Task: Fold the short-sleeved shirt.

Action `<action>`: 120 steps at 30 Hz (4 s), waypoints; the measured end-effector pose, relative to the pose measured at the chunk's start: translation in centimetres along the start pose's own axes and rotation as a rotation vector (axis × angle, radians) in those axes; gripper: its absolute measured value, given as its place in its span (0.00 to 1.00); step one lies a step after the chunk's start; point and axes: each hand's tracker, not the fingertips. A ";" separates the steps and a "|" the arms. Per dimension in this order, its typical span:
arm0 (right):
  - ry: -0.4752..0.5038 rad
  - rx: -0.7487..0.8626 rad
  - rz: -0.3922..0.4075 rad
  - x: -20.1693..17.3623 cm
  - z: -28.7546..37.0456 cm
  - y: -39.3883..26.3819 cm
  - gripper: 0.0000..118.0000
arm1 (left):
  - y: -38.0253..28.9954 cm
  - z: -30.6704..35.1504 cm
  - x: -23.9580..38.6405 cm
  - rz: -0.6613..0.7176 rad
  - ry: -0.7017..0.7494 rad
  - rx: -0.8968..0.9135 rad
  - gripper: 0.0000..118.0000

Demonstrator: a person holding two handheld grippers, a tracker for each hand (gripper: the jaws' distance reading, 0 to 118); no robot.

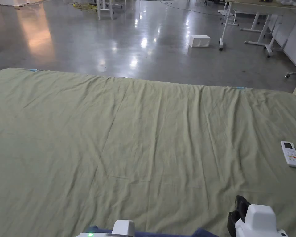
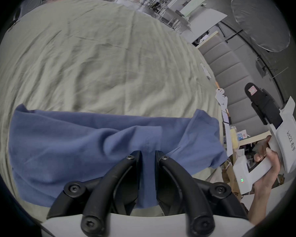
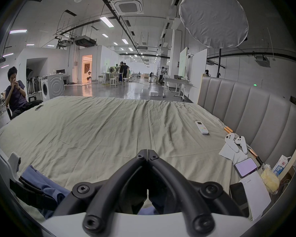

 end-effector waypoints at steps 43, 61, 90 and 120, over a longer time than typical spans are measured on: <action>0.021 0.054 -0.027 -1.9 -0.6 2.9 0.00 | -1.0 3.1 -21.3 0.329 -0.465 0.044 0.78; 0.005 0.029 -0.010 -1.6 -0.4 2.4 0.00 | 0.6 4.6 -17.5 0.170 -0.285 0.026 0.12; 0.044 0.040 -0.018 -1.9 -0.8 2.4 0.00 | 5.0 18.2 -4.2 -0.206 0.427 0.172 0.12; 0.024 -0.044 -0.029 -0.2 -0.2 -0.5 0.00 | 2.6 3.1 5.7 -0.127 0.239 0.026 0.24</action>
